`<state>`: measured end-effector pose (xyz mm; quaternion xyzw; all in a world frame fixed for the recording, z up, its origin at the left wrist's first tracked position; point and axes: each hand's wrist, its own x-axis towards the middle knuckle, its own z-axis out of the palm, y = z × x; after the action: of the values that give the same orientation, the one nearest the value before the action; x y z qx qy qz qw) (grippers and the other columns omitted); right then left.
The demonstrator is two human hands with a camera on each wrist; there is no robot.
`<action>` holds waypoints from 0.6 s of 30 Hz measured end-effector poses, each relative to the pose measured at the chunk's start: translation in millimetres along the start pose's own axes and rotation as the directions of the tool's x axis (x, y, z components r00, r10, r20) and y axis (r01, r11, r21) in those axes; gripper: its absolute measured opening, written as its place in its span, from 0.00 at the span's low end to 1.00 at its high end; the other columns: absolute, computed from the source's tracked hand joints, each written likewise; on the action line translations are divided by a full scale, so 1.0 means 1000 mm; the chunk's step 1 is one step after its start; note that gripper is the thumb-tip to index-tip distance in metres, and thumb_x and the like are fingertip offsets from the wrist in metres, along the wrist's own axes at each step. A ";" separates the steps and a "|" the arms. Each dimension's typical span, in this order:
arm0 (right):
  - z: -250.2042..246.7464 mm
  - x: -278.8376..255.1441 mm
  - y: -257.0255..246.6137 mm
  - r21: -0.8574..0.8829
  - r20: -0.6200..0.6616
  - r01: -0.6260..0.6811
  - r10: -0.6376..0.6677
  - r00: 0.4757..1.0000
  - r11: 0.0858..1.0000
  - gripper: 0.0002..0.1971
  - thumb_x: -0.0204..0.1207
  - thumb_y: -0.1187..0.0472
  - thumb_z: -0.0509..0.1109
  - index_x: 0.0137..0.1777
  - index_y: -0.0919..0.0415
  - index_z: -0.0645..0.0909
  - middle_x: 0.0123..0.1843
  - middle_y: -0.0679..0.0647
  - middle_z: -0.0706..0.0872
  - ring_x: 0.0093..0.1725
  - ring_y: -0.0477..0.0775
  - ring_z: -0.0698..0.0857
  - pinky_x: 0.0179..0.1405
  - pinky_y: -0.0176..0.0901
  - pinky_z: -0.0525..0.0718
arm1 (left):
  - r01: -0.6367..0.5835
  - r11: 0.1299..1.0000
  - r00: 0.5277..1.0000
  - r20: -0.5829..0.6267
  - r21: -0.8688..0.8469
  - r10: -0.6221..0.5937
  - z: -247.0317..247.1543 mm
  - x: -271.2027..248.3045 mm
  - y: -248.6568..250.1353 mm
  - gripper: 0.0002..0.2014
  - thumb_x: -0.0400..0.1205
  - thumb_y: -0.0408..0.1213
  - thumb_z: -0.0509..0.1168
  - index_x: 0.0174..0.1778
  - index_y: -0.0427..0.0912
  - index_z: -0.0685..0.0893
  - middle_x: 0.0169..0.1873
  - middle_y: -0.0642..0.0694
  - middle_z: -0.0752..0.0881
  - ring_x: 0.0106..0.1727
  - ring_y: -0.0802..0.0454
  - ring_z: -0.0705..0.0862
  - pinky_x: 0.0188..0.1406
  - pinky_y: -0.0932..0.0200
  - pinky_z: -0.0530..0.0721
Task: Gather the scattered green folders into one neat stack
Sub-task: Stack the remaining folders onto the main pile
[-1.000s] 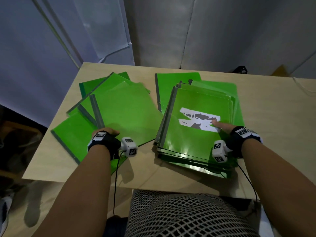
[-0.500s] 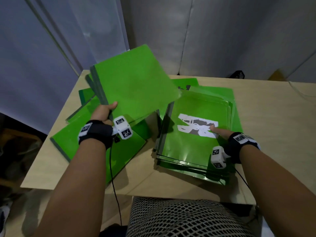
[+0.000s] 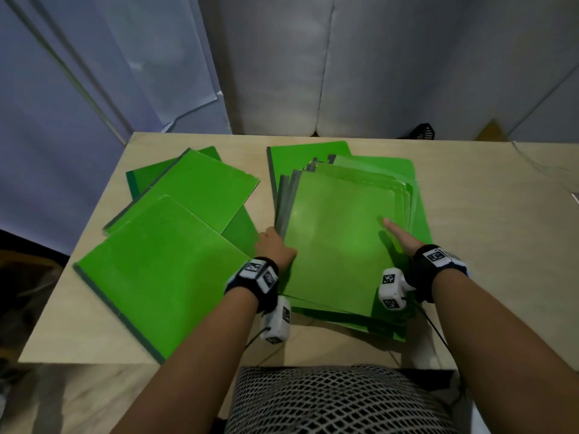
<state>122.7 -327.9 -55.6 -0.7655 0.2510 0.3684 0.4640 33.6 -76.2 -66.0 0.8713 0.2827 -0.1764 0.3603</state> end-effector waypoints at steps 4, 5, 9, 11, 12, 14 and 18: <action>0.001 0.018 0.008 -0.115 0.006 -0.104 0.106 0.994 0.988 0.50 0.67 0.30 0.69 0.83 0.56 0.58 0.82 0.68 0.63 0.77 0.74 0.69 0.75 0.72 0.68 | -0.110 0.967 0.993 0.055 0.227 0.101 0.019 -0.004 0.006 0.38 0.81 0.56 0.61 0.81 0.37 0.59 0.77 0.36 0.66 0.77 0.37 0.67 0.74 0.37 0.72; 0.001 0.021 0.010 -0.118 0.001 -0.141 0.142 0.990 0.983 0.52 0.63 0.29 0.72 0.82 0.56 0.60 0.80 0.70 0.66 0.73 0.75 0.73 0.72 0.73 0.72 | -0.114 0.975 0.993 0.044 0.192 0.108 0.015 -0.003 0.003 0.36 0.81 0.59 0.58 0.80 0.39 0.63 0.76 0.36 0.68 0.76 0.37 0.69 0.73 0.36 0.73; 0.001 0.021 0.014 -0.101 -0.029 -0.205 0.203 0.979 0.974 0.51 0.60 0.30 0.75 0.80 0.53 0.62 0.75 0.72 0.71 0.66 0.76 0.78 0.67 0.73 0.77 | 0.063 0.976 0.959 -0.257 -0.207 -0.117 -0.027 0.008 -0.043 0.26 0.81 0.53 0.61 0.70 0.41 0.79 0.67 0.37 0.81 0.60 0.40 0.83 0.61 0.44 0.83; 0.000 0.020 0.013 -0.095 -0.036 -0.215 0.213 0.976 0.972 0.51 0.60 0.31 0.75 0.79 0.54 0.62 0.74 0.72 0.72 0.66 0.76 0.79 0.66 0.72 0.78 | 0.317 0.880 0.802 -0.395 -0.355 -0.448 -0.053 0.008 -0.081 0.27 0.77 0.45 0.65 0.72 0.39 0.74 0.70 0.34 0.76 0.65 0.36 0.79 0.64 0.40 0.80; -0.001 0.024 0.015 -0.099 -0.052 -0.221 0.217 0.975 0.970 0.51 0.60 0.31 0.75 0.79 0.54 0.62 0.73 0.72 0.72 0.65 0.76 0.79 0.66 0.72 0.78 | 0.445 0.793 0.694 -0.400 -0.415 -0.599 -0.063 0.004 -0.099 0.29 0.77 0.41 0.65 0.74 0.37 0.70 0.74 0.32 0.70 0.72 0.34 0.73 0.70 0.38 0.74; 0.000 0.024 0.014 -0.080 -0.062 -0.225 0.221 0.973 0.971 0.52 0.58 0.31 0.76 0.79 0.53 0.62 0.73 0.72 0.73 0.64 0.76 0.80 0.65 0.71 0.79 | 0.609 0.626 0.493 -0.386 -0.487 -0.780 -0.077 -0.006 -0.130 0.32 0.79 0.38 0.66 0.77 0.34 0.63 0.80 0.32 0.61 0.80 0.36 0.61 0.76 0.38 0.61; 0.004 0.017 0.012 -0.109 -0.065 -0.169 0.163 0.985 0.980 0.67 0.38 0.23 0.76 0.79 0.56 0.64 0.72 0.69 0.77 0.56 0.65 0.84 0.58 0.61 0.84 | 0.633 0.487 0.349 -0.340 -0.602 -0.873 -0.090 -0.020 -0.155 0.36 0.76 0.39 0.71 0.76 0.34 0.62 0.77 0.33 0.64 0.77 0.42 0.64 0.75 0.44 0.63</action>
<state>123.4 -330.6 -76.9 -0.7773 0.3053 0.3980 0.3798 -68.8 72.0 -77.1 0.5535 0.7852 0.0228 0.2768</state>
